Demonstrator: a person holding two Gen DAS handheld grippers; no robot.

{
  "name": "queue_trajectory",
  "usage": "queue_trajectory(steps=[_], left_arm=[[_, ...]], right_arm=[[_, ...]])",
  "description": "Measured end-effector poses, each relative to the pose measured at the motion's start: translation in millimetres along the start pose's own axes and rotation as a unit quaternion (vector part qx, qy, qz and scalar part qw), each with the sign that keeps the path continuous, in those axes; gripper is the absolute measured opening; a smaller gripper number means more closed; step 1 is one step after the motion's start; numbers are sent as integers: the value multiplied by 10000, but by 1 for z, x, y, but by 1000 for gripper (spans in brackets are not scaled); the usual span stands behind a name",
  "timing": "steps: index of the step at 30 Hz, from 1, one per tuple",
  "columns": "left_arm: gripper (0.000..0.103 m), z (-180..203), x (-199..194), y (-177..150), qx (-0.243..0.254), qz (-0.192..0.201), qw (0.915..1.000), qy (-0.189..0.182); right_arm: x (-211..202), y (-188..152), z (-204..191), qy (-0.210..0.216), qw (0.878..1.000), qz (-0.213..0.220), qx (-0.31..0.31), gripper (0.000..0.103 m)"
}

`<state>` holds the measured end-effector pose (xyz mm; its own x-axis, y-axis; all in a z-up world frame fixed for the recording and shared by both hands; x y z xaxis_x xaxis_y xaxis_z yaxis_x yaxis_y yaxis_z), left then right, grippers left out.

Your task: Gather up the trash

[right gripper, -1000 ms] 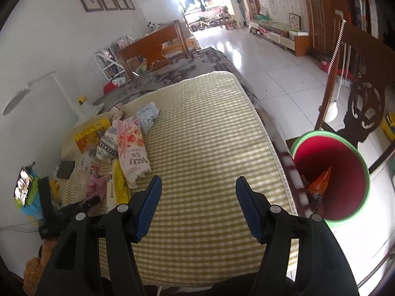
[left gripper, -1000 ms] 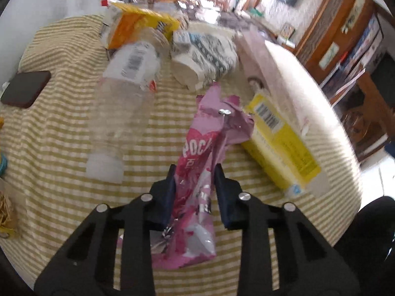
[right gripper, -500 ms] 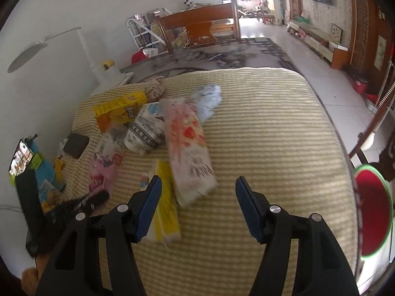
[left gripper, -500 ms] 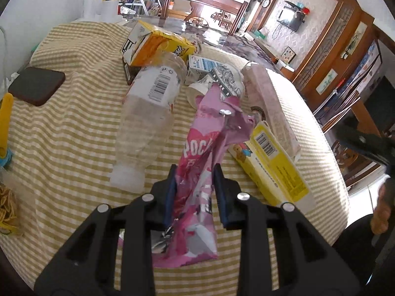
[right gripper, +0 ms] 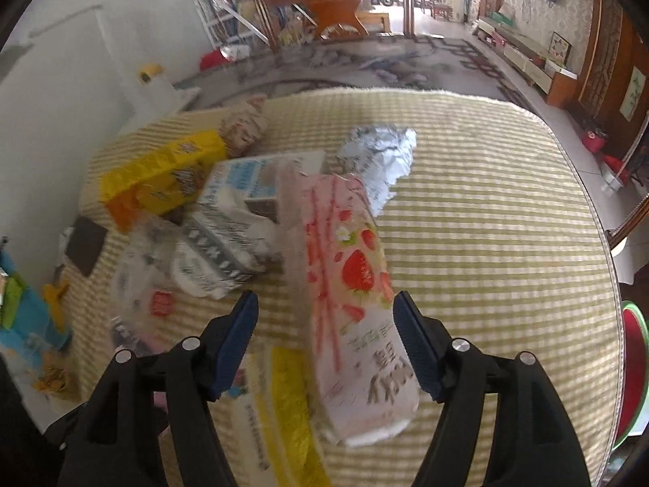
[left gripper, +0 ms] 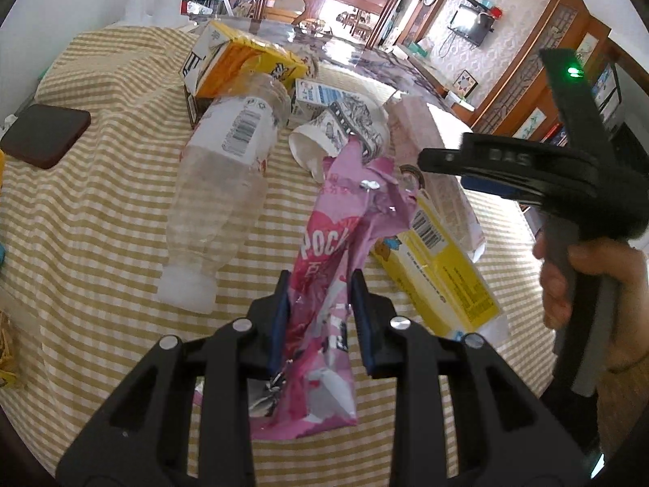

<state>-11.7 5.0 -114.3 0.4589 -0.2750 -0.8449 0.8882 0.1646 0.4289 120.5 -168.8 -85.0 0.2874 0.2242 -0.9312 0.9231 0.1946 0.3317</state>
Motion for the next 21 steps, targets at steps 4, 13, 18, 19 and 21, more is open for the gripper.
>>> queue_trajectory(steps=[4, 13, 18, 19, 21], left_arm=[[29, -1, 6, -1, -43, -119, 9999, 22], [30, -1, 12, 0, -9, -209, 9997, 95], [30, 3, 15, -2, 14, -245, 9996, 137], [30, 3, 15, -2, 23, -243, 9996, 152], [30, 4, 17, -2, 26, -243, 9995, 177]], right_arm=[[16, -2, 0, -203, 9994, -195, -220, 55], [-18, -9, 0, 113, 9990, 186, -388, 38], [-53, -17, -2, 284, 9969, 490, -543, 38], [-61, -21, -2, 329, 9963, 550, -575, 38], [-71, -28, -2, 390, 9953, 617, -637, 38]])
Point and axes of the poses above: each gripper's, at about its wrist camera, not at the fingertips, and x roughly the way its jaws point, z to its right, y to its top, the point moved 4 cm from there along x, roughly the way its jaws point, and after that the axes turned 9 degrees about -z, right-handed, at the moved point
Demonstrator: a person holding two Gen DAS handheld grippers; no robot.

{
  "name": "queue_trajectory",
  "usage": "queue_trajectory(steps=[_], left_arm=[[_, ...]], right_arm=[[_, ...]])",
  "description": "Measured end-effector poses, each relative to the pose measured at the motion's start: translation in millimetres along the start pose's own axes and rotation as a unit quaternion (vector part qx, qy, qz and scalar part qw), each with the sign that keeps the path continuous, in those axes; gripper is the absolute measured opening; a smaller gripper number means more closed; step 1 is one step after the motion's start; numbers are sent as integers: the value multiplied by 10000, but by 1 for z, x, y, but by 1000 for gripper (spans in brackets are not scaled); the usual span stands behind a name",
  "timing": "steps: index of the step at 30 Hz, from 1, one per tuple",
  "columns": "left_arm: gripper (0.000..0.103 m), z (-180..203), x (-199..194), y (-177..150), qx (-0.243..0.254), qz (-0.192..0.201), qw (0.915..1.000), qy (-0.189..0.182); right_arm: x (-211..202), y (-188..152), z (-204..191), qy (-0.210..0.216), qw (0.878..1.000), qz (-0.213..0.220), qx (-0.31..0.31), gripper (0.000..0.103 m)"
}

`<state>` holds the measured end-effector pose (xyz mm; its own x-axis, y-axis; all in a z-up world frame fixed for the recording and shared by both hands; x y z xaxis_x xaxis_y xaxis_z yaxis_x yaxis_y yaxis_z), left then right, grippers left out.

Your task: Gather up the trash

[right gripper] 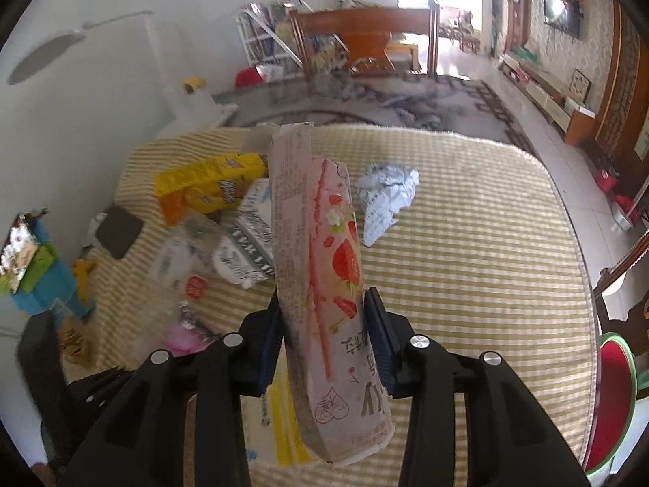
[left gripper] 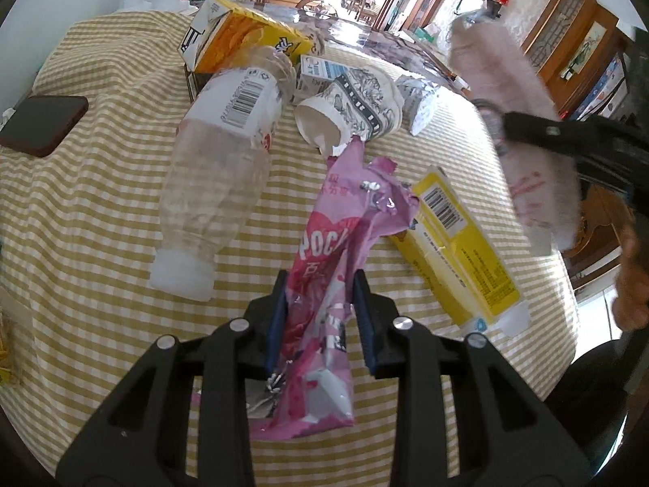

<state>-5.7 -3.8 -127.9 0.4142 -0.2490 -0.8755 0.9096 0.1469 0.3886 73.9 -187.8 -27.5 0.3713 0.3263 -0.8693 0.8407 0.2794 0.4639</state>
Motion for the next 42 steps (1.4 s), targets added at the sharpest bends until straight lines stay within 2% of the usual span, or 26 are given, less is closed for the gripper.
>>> queue_trajectory(steps=[4, 8, 13, 17, 20, 26, 31, 39, 42], left_arm=[[30, 1, 4, -1, -13, -36, 10000, 40], [35, 4, 7, -3, 16, -75, 9999, 98], [37, 8, 11, -4, 162, -74, 9995, 249], [35, 11, 13, -4, 208, -55, 9993, 309], [29, 10, 14, -5, 135, -19, 9995, 295], [27, 1, -1, 2, -43, 366, 9988, 316], [26, 4, -16, 5, 68, 746, 9963, 410], [26, 11, -24, 0, 264, 820, 9934, 756], [26, 18, -32, -4, 285, 851, 9930, 771]], right_arm=[[-18, -16, -3, 53, 9998, 84, -143, 38], [-27, -30, 0, -45, 9997, 131, -217, 38], [-36, -45, 9, -16, 9998, 175, -130, 38], [-42, -56, 13, -51, 9996, 250, -74, 38], [-44, -61, 15, -55, 9996, 272, -35, 38], [-48, -70, 23, -68, 9994, 316, 83, 38], [-53, -77, 29, -29, 9992, 341, 229, 38], [-66, -91, 32, 173, 9988, 373, 280, 38], [-72, -98, 35, 193, 9988, 379, 245, 38]])
Point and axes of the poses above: each gripper's, at about its wrist camera, not at the fingertips, and x roughly the way its jaws point, z to its right, y to its top, the point moved 4 cm from there along x, roughly the way its jaws point, and after that the axes turned 9 degrees about -z, right-handed, at the moved point
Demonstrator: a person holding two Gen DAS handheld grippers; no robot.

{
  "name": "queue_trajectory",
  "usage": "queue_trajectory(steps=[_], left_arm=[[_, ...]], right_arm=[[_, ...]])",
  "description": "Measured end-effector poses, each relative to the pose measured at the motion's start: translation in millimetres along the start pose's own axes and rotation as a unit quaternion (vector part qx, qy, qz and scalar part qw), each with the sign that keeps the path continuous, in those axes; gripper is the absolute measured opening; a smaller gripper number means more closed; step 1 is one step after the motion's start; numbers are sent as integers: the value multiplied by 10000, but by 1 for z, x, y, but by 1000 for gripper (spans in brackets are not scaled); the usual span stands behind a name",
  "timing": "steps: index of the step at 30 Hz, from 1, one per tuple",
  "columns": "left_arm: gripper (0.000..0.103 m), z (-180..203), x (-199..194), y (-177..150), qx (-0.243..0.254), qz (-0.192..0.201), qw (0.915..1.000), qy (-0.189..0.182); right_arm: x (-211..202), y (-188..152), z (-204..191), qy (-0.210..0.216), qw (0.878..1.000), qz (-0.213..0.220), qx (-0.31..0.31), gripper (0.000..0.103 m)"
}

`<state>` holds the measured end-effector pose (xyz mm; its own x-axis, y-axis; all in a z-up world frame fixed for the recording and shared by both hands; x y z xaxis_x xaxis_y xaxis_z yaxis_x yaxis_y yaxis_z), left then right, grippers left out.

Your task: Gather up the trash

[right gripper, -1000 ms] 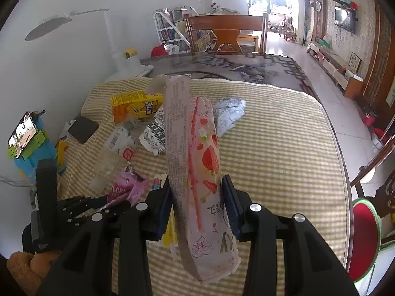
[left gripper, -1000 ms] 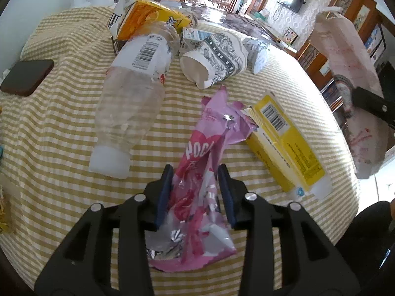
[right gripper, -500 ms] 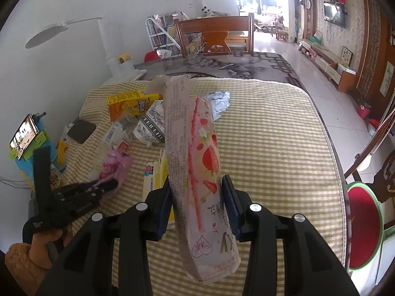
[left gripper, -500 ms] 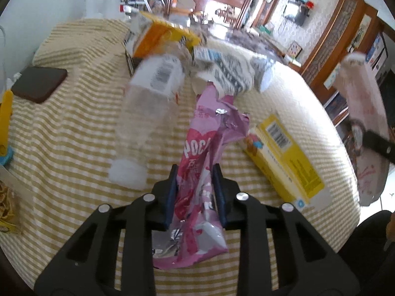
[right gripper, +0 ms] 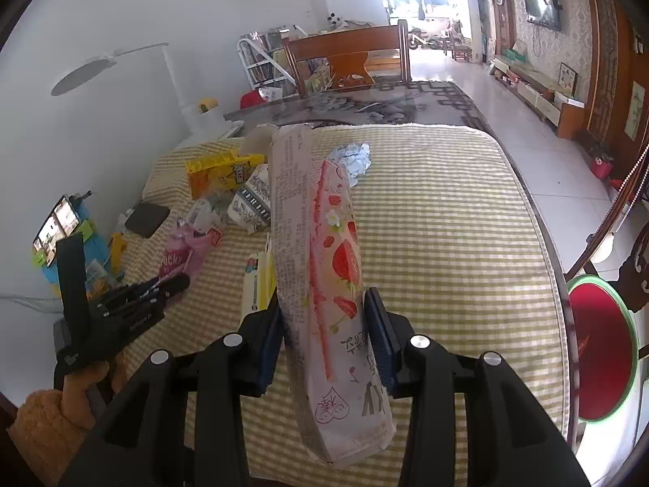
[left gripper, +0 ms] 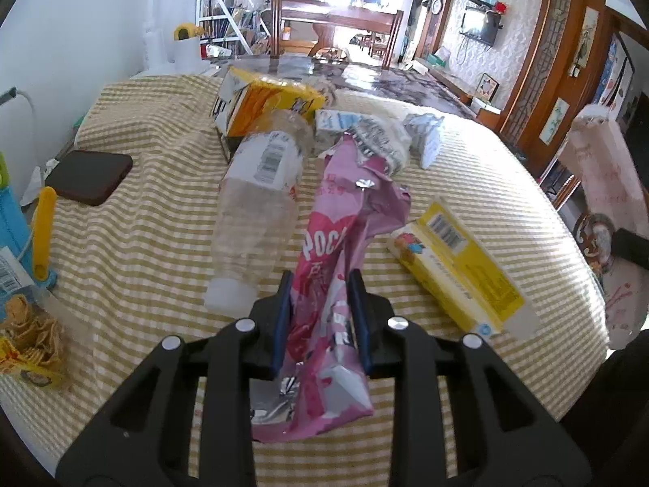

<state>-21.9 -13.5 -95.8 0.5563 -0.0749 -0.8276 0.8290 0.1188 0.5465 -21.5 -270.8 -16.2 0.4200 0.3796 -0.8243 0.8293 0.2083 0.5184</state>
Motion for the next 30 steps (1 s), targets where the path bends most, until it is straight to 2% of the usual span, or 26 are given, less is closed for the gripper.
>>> queue_trajectory(steps=[6, 19, 30], left_arm=[[26, 38, -29, 2, 50, 213, 9993, -306], [26, 135, -60, 26, 655, 455, 9918, -998], [26, 216, -46, 37, 1223, 238, 9805, -1517]], right_arm=[[-21, -6, 16, 121, 9996, 136, 194, 38], [-70, -15, 69, -11, 9954, 694, 661, 38], [-95, -34, 148, -267, 9843, 989, 1435, 39]])
Point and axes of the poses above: each gripper's, at about its wrist camera, not at the fingertips, and x roughly the way its jaws point, z to its right, y to its top, the point moved 4 cm from there along x, roughly the way its jaws point, and after that the axes turned 9 degrees about -z, right-handed, at the moved point
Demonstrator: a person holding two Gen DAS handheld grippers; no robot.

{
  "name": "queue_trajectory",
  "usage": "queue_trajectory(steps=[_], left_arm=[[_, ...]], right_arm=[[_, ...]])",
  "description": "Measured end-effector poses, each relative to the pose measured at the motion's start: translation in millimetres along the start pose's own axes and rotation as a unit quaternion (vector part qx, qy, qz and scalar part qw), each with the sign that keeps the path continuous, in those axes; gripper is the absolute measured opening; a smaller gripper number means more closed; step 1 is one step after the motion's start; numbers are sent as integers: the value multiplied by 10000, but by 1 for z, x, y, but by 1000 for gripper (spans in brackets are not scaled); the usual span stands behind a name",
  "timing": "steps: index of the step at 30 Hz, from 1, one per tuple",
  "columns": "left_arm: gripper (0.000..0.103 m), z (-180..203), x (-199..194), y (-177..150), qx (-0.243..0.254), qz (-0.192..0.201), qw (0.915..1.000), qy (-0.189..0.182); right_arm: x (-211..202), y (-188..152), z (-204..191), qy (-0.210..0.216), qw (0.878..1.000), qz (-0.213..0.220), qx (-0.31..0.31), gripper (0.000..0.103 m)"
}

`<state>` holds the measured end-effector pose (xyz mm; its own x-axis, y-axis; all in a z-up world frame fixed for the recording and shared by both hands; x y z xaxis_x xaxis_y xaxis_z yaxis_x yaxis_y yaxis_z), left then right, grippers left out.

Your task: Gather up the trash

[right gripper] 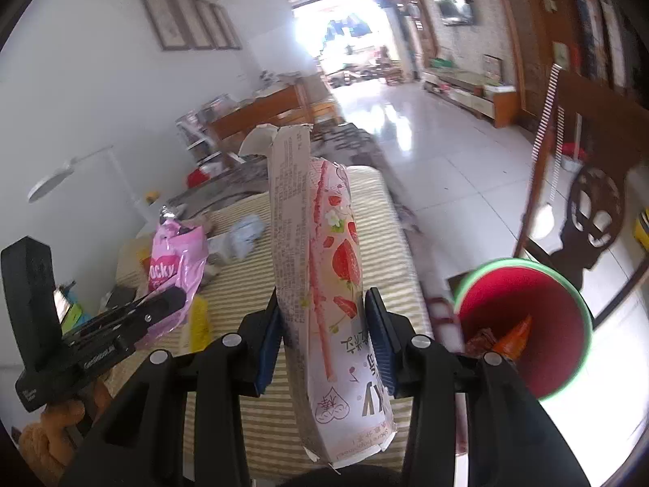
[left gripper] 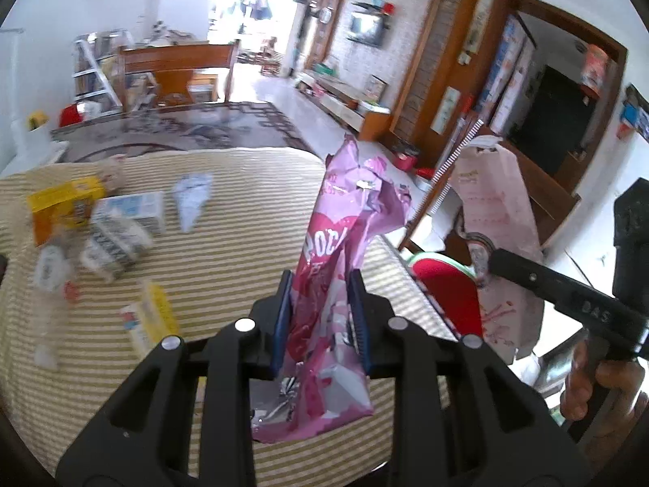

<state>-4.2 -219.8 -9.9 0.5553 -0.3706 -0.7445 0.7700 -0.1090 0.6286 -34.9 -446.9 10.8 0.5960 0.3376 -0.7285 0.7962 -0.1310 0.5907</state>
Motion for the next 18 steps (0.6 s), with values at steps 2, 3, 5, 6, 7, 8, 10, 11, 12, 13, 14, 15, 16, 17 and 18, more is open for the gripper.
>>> queue_trajectory(steps=[2, 3, 5, 6, 7, 8, 10, 11, 12, 13, 14, 15, 16, 17, 18], left_arm=[[26, 16, 14, 4, 175, -93, 9997, -145], [26, 21, 17, 3, 221, -123, 9995, -195], [26, 35, 32, 8, 352, -236, 9984, -361], [27, 41, 40, 10, 405, -272, 9979, -435], [27, 48, 50, 13, 470, -336, 9971, -495], [27, 54, 58, 17, 509, -388, 9965, -541], [27, 68, 74, 25, 590, -463, 9947, -709], [27, 76, 82, 28, 645, -506, 9935, -791], [27, 82, 87, 31, 694, -542, 9925, -851], [26, 92, 95, 34, 770, -590, 9909, -929], [27, 102, 104, 38, 854, -657, 9891, -1006], [27, 111, 111, 41, 921, -720, 9870, -1102], [27, 118, 116, 43, 965, -759, 9853, -1185], [27, 126, 122, 46, 1029, -809, 9831, -1280], [27, 133, 127, 47, 1084, -855, 9813, -1344]], right_arm=[[-3, -2, 18, -88, 9998, 33, 191, 39], [-4, -3, 26, -141, 9995, 48, 271, 39], [-7, -4, 47, -284, 9984, 82, 476, 39], [-9, -5, 58, -349, 9976, 106, 580, 39], [-11, -5, 66, -395, 9970, 116, 651, 39], [-13, -6, 75, -452, 9962, 128, 739, 39], [-16, -8, 94, -557, 9940, 158, 929, 39], [-18, -8, 105, -615, 9926, 170, 1029, 39], [-19, -8, 113, -679, 9913, 181, 1109, 39], [-19, -9, 120, -729, 9903, 189, 1169, 39], [-20, -10, 128, -785, 9889, 193, 1245, 39], [-19, -11, 137, -841, 9872, 185, 1339, 39], [-18, -12, 144, -871, 9861, 174, 1407, 39], [-18, -12, 149, -890, 9852, 164, 1453, 39], [-18, -14, 154, -918, 9842, 152, 1504, 39]])
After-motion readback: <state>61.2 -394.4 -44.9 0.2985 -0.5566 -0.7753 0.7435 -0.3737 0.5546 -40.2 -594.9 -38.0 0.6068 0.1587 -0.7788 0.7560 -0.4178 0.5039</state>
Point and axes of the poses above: each gripper's, at about its wrist camera, not at the fingertips, and x roughly the way its jaws point, z to its right, y to its top, the point moved 4 cm from there along x, roughly the way its jaws point, and after that the axes turned 9 degrees about -z, right-handed, at the moved point
